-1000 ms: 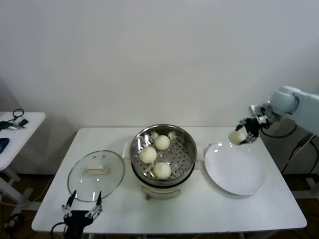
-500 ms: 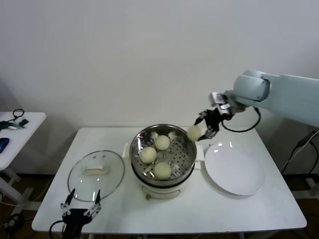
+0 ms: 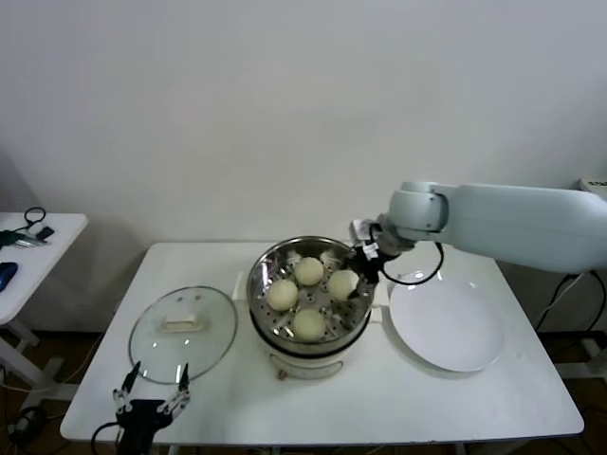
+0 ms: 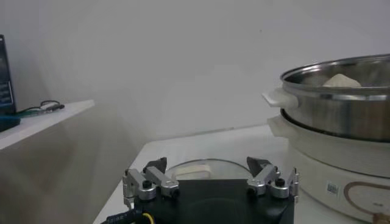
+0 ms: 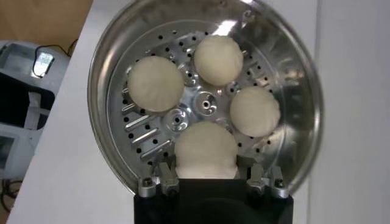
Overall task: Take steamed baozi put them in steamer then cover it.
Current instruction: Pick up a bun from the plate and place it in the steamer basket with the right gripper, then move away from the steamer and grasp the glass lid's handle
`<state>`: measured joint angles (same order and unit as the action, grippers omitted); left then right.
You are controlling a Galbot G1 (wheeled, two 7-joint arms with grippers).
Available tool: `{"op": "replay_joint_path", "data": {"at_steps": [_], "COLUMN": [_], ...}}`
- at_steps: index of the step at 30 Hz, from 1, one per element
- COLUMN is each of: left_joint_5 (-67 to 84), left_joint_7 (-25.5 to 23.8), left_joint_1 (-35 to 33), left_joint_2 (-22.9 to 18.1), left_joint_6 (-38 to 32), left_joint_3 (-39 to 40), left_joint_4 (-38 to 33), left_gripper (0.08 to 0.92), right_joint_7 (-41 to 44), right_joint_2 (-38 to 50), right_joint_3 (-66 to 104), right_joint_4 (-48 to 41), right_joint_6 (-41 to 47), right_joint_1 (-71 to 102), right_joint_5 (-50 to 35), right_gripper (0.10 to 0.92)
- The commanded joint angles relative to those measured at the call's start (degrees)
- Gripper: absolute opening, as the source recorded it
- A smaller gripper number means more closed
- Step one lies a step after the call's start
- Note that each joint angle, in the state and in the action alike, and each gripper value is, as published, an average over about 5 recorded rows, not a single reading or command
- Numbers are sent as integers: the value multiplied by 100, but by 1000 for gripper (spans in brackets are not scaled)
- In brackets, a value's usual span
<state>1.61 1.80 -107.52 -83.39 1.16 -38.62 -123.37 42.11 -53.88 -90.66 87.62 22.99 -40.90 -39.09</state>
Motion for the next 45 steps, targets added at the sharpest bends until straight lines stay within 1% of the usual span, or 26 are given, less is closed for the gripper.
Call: {"op": "replay_joint_path", "data": {"at_steps": [1,9,11,14,16,22,24,27,29,32,34,38,40,42,45], "left_joint_5": [4,5,6,12,16,32,36,23,-7,-57,-76,-75,-40,-1,49], "left_joint_7": [0,-1,0,-2,-4,-6,-12,-28,-33,-30,-24,-18,-32,-61,-92], "left_joint_1": [0,7,9,5,4,3,-5,-16,-11,16,42,157,217,280,390], "left_joint_2": [5,11,11,12,16,16,17,14,7,6,18,65,93,115,130], "left_joint_6": [-2,5,7,12,13,32,55,77,74,72,82,176,322,492,608], "left_joint_3": [0,3,3,3,1,1,2,7,12,15,6,-22,-14,16,65], "left_joint_4": [1,-13,-15,-26,-32,-71,-84,-100,-100,-95,-95,-78,-84,-94,-66], "left_gripper": [823,823,823,823,823,823,823,823,823,823,823,823,823,823,823], "right_joint_7": [-271,-178,-117,-73,-5,224,66,-601,-1311,-2173,-2524,-3059,-3277,-3456,-3532], "right_joint_2": [-283,-391,-409,-415,-374,52,318,820,1221,1834,2213,2808,2995,3079,2970], "right_joint_3": [126,93,61,64,130,580,851,1414,2056,3154,3930,5855,6967,8204,10127], "right_joint_4": [-220,-300,-294,-283,-267,-112,-48,82,169,230,268,436,540,651,789], "right_joint_6": [210,211,182,139,67,-181,-94,93,128,-52,-212,-492,-630,-763,-1059], "right_joint_1": [554,451,387,298,213,-187,-200,75,539,1437,2112,3898,5073,6341,8393], "right_joint_5": [220,209,183,94,2,-653,-944,-1406,-1529,-1224,-1000,-675,-485,-332,-137], "right_gripper": [662,668,698,773,806,822,823,823,823,823,823,823,823,823,823]}}
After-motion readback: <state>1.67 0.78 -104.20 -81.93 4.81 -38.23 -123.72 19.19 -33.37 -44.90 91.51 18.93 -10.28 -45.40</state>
